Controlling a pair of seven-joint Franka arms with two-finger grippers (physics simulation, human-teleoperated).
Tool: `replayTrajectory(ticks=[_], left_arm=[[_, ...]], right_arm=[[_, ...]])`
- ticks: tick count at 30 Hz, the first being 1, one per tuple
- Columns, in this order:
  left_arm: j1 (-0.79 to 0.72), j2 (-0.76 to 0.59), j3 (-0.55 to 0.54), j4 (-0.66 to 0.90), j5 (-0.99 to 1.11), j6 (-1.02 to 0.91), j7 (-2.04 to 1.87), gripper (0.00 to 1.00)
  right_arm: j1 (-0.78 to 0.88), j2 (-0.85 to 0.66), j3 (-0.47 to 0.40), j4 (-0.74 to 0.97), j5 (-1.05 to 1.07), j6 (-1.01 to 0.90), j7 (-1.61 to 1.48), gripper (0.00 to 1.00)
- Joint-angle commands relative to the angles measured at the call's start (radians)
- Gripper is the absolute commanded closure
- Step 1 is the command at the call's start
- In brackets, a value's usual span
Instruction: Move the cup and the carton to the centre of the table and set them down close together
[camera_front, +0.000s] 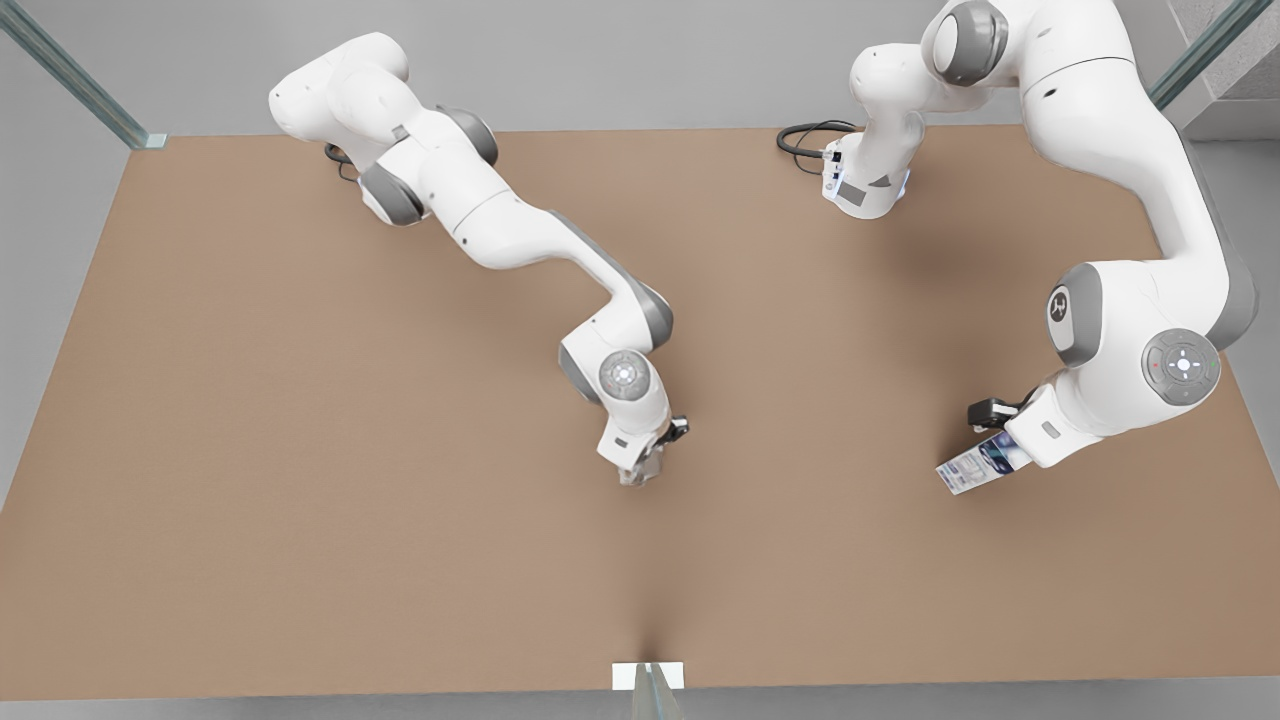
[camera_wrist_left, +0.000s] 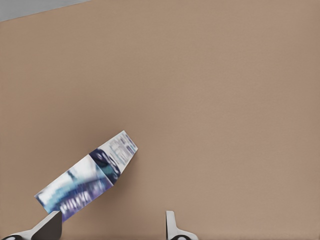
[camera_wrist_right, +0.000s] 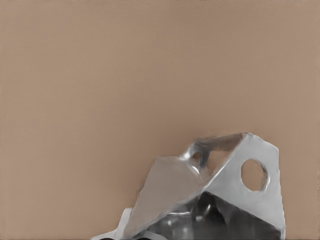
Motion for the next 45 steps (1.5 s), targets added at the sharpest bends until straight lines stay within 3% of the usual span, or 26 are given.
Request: replayTrajectory(ticks=[1,2,4,5,6,14,15,18,19,21,23,25,28,32,37,40,41,45], left_arm=[[0.0,0.0,0.0,0.0,0.001,0.0,0.0,0.0],[0.0,0.0,0.0,0.0,0.001,0.0,0.0,0.0],[0.0,0.0,0.0,0.002,0.001,0.0,0.0,0.0],[0.0,-0.002,0.0,0.002,0.001,0.0,0.0,0.0],[0.0,0.0,0.0,0.002,0.001,0.0,0.0,0.0],[0.0,-0.009,0.0,0.023,0.003,-0.005,0.038,0.0],[-0.002,-0.014,0.0,0.023,0.004,-0.011,0.201,0.0],[0.0,-0.022,-0.005,-0.003,0.013,0.0,0.567,0.0],[0.002,-0.022,-0.006,-0.023,0.047,0.017,0.652,0.0],[0.014,-0.026,-0.006,-0.087,0.047,0.077,0.693,0.0],[0.017,-0.015,-0.008,-0.113,0.047,0.147,0.762,0.0],[0.017,-0.012,-0.014,-0.14,0.044,0.19,0.762,0.0],[0.049,0.011,-0.009,-0.14,0.043,0.21,0.903,0.0],[0.071,0.035,0.0,-0.14,0.046,0.201,0.996,0.0],[0.086,0.051,0.0,-0.14,0.046,0.198,1.002,0.0],[0.086,0.063,0.003,-0.14,0.047,0.183,0.999,0.0],[0.086,0.063,0.008,-0.14,0.047,0.183,0.991,0.0],[0.095,0.084,0.011,-0.138,0.047,0.19,0.991,0.0]], right_arm=[[0.0,-0.002,-0.002,0.0,-0.003,-0.004,0.0,0.79],[0.0,-0.008,-0.002,0.0,-0.008,-0.008,0.001,0.37],[0.006,-0.006,-0.008,0.0,-0.011,0.006,0.003,0.35],[0.009,-0.006,-0.008,-0.003,-0.011,0.015,0.004,0.21],[0.015,-0.005,-0.017,-0.005,-0.011,0.034,0.004,0.15],[0.02,-0.003,-0.017,-0.008,-0.009,0.057,0.023,0.12],[0.02,-0.017,-0.02,-0.008,-0.009,0.049,0.023,0.07],[0.064,-0.103,-0.048,-0.074,0.001,0.054,0.024,0.06],[0.063,-0.161,-0.049,-0.123,0.026,0.049,0.023,0.06],[0.052,-0.331,-0.134,-0.304,0.029,0.043,0.012,0.0],[-0.069,-0.54,-0.132,-0.558,0.026,0.048,-0.075,0.0],[-0.219,-0.678,-0.14,-0.708,0.024,0.04,-0.182,0.0],[-0.474,-0.854,-0.186,-0.721,0.012,-0.244,-0.43,0.0],[-0.575,-0.983,-0.2,-0.699,-0.108,-0.429,-0.54,0.0],[-0.63,-1.042,-0.178,-0.741,-0.108,-0.413,-0.54,0.0],[-0.709,-0.942,-0.103,-0.686,-0.103,-0.341,-0.535,0.0],[-0.782,-0.911,-0.015,-0.681,-0.108,-0.302,-0.534,0.0],[-0.759,-0.898,-0.017,-0.681,-0.121,-0.296,-0.529,0.0]])
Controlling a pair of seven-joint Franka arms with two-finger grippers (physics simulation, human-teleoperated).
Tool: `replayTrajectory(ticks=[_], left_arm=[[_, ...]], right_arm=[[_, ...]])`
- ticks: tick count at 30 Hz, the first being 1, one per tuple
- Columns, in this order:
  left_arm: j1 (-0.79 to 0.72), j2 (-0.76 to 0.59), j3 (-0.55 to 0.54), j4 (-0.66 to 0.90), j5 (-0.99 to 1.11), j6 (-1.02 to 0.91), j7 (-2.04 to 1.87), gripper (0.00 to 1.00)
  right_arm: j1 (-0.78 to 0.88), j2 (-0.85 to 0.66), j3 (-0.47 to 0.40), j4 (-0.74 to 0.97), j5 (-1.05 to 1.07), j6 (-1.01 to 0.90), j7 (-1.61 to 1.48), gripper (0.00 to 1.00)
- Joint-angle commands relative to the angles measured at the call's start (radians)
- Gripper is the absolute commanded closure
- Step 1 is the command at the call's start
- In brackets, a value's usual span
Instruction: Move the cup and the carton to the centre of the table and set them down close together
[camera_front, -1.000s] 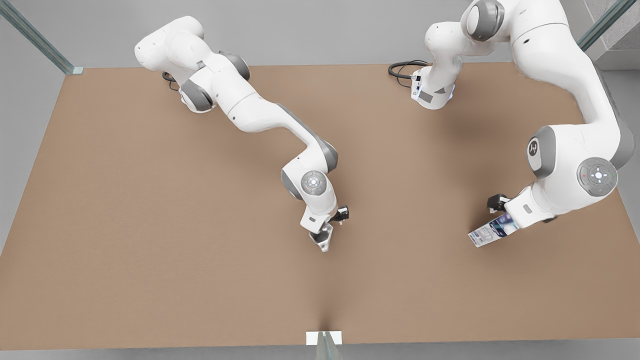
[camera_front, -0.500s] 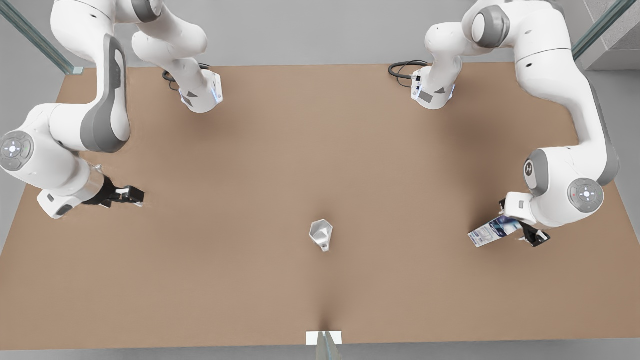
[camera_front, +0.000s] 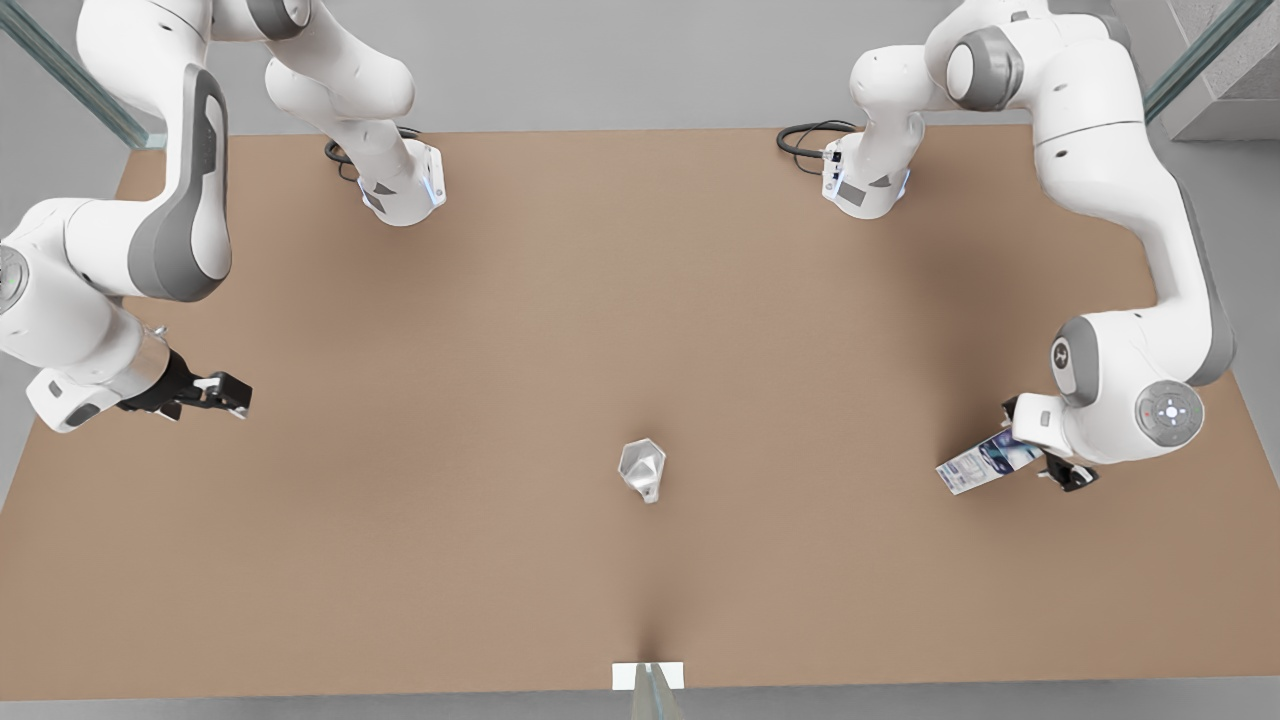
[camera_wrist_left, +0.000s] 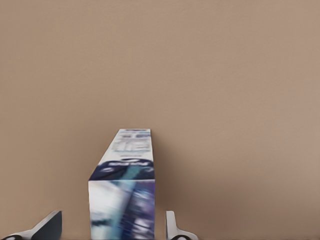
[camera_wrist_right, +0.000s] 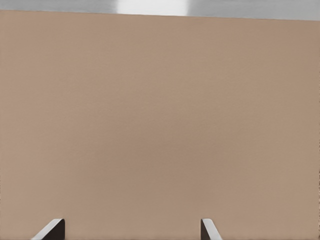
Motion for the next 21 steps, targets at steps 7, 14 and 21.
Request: replayTrajectory(ticks=[7,14,21], left_arm=[[0.017,0.046,0.0,0.0,0.003,0.003,0.003,0.0],[0.029,0.074,0.0,0.0,0.005,-0.001,0.008,0.0],[0.029,0.078,0.0,0.002,0.005,0.002,0.009,0.18]], right_arm=[[0.02,0.042,-0.008,0.02,-0.014,0.046,0.018,0.0],[0.023,0.045,-0.006,0.029,-0.013,0.043,0.018,0.0],[0.023,0.042,-0.005,0.037,-0.011,0.038,0.017,0.0]])
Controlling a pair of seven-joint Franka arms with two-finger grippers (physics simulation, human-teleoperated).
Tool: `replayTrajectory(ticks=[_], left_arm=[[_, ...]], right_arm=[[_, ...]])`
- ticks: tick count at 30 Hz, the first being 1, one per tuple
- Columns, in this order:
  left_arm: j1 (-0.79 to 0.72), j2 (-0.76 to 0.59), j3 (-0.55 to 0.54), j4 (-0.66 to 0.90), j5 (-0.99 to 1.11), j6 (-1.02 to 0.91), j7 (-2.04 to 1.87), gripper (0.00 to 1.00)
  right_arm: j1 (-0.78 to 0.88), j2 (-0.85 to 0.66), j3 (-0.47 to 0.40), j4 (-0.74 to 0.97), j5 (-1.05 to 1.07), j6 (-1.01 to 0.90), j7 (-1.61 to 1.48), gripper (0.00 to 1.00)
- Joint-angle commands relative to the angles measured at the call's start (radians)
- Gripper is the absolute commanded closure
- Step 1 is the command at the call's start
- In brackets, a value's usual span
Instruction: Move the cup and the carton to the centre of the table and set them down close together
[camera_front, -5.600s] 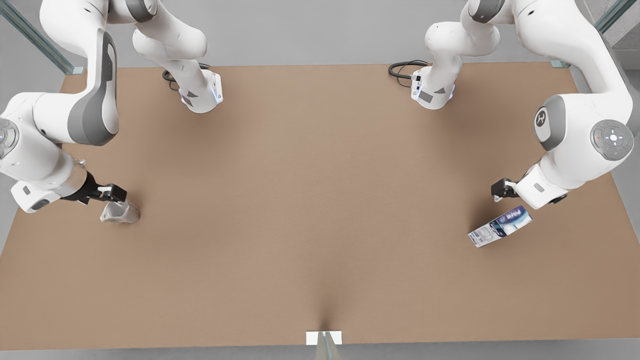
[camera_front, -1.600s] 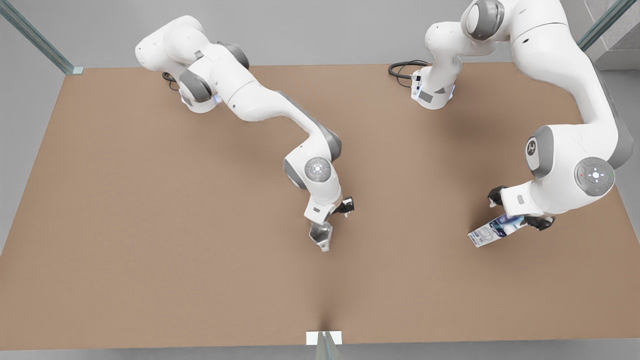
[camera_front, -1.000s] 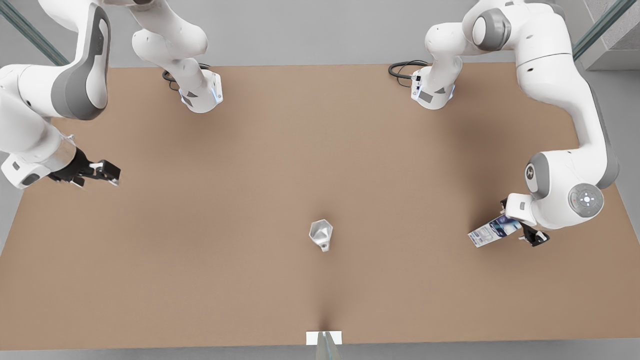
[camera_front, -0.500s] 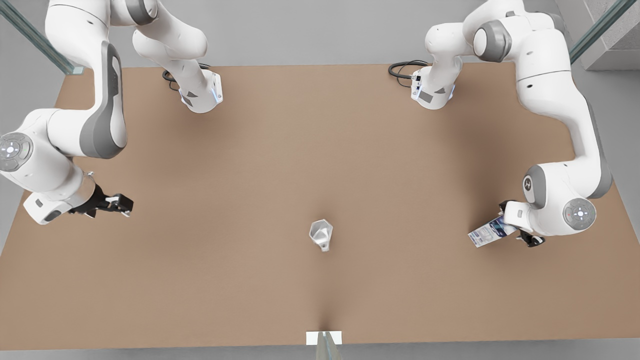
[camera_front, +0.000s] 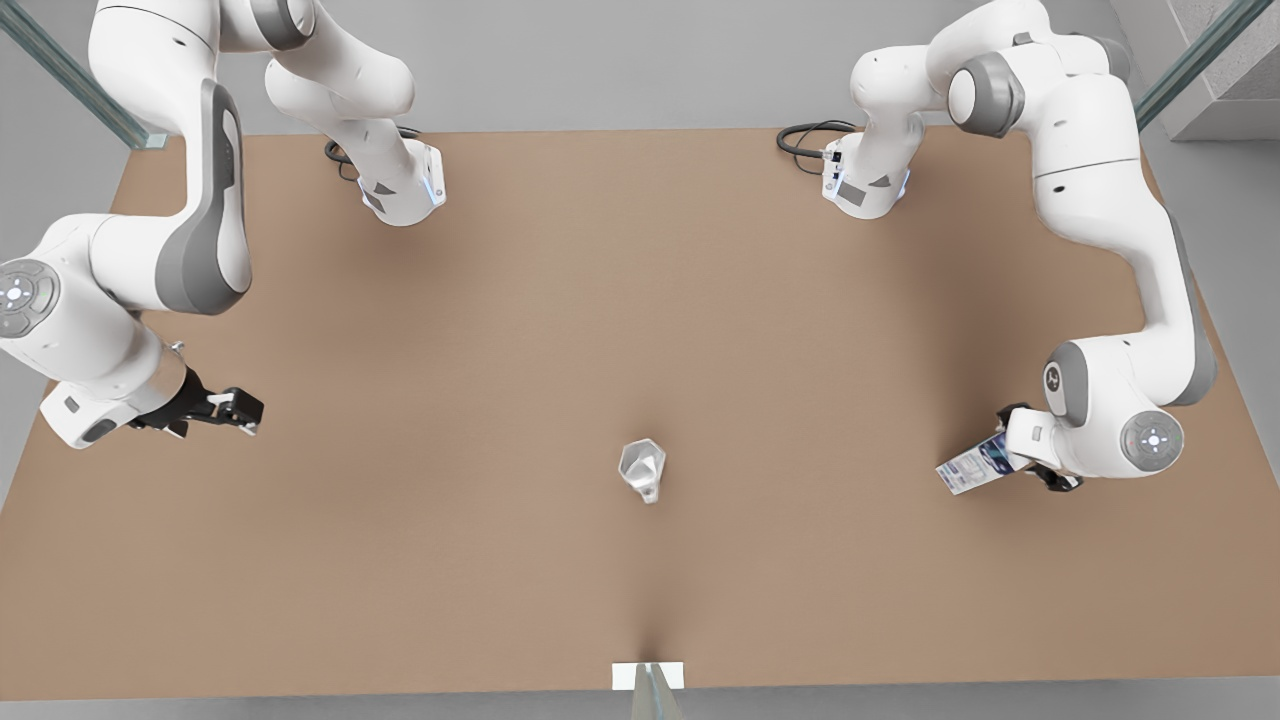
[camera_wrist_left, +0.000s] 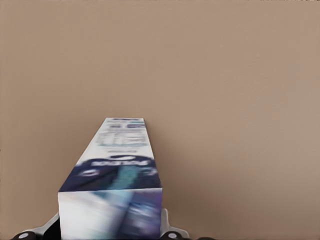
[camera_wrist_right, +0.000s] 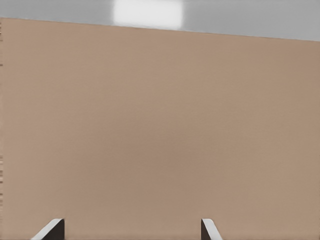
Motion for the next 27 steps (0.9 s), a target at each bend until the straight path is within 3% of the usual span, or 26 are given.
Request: replayTrajectory(ticks=[1,27], left_arm=[[0.0,0.0,0.0,0.0,0.0,-0.001,-0.004,0.18],[-0.011,-0.026,-0.008,0.005,-0.009,-0.012,-0.071,0.3]], right_arm=[[-0.002,0.0,-0.001,0.0,-0.002,-0.002,-0.001,0.0],[-0.005,0.003,0.0,0.003,0.0,0.005,-0.008,0.0]])
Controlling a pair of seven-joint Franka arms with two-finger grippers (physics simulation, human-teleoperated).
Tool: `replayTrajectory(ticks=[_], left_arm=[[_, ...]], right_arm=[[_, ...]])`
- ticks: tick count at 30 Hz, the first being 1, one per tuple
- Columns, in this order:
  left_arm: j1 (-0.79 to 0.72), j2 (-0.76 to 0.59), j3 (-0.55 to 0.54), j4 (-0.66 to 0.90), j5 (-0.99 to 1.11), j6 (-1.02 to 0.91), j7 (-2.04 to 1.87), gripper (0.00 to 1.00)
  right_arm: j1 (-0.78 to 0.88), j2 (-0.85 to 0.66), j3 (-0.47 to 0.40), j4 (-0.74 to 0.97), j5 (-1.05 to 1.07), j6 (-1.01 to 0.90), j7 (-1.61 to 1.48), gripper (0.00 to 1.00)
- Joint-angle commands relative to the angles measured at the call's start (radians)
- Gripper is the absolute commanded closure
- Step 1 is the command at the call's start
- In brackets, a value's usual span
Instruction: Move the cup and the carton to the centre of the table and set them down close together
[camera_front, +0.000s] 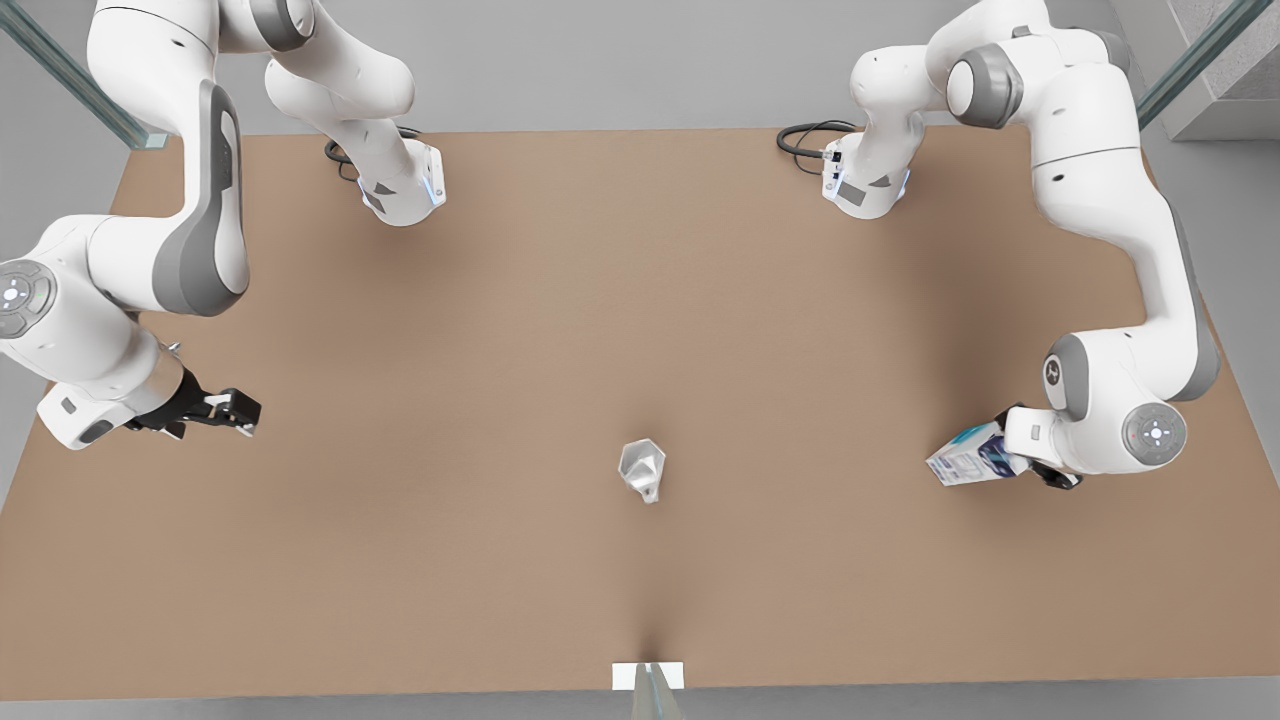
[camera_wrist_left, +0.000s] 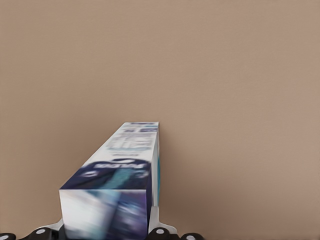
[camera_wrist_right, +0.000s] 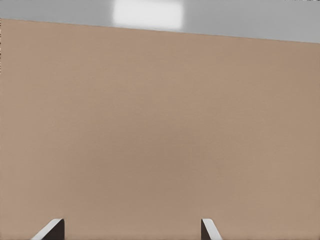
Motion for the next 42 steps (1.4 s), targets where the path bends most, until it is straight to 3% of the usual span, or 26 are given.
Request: replayTrajectory(ticks=[1,11,15,19,28,31,34,36,37,38,42], left_arm=[[0.0,0.001,0.0,-0.001,-0.001,0.0,0.0,0.3],[-0.002,0.004,0.0,0.002,-0.001,0.0,-0.012,0.3],[-0.011,-0.1,-0.006,0.004,-0.006,-0.092,-0.167,0.3],[-0.049,-0.157,-0.255,0.038,0.002,-0.24,-0.532,0.3],[-0.552,-0.122,-0.279,0.076,-0.054,-0.227,-1.221,0.29],[-0.635,-0.004,-0.285,0.212,-0.077,-0.201,-1.392,0.29],[-0.675,0.052,-0.288,0.222,-0.075,-0.1,-1.48,0.29],[-0.675,0.065,-0.288,0.222,-0.075,-0.098,-1.478,0.27],[-0.675,0.065,-0.288,0.222,-0.074,-0.1,-1.477,0.06],[-0.673,0.065,-0.288,0.222,-0.074,-0.1,-1.481,0.0],[-0.673,0.064,-0.288,0.222,-0.075,-0.1,-1.48,0.0]], right_arm=[[0.0,0.0,-0.001,0.0,0.0,0.0,0.0,0.0],[-0.002,0.001,-0.001,0.02,0.0,-0.011,-0.002,0.0],[0.0,0.001,0.001,0.02,0.0,-0.012,0.0,0.0],[0.001,0.003,0.001,0.02,0.0,-0.011,0.0,0.0],[0.007,0.003,0.001,0.02,0.0,-0.009,0.003,0.0],[0.007,0.003,0.001,0.02,0.0,-0.009,0.005,0.0],[0.007,0.009,0.001,0.02,0.0,-0.009,0.005,0.0],[0.007,0.009,0.003,0.02,0.0,-0.009,0.005,0.0],[0.007,0.009,0.003,0.02,0.0,-0.009,0.005,0.0],[0.009,0.009,0.003,0.02,0.0,-0.009,0.005,0.0],[0.009,0.011,0.003,0.02,0.0,-0.008,0.005,0.0]])
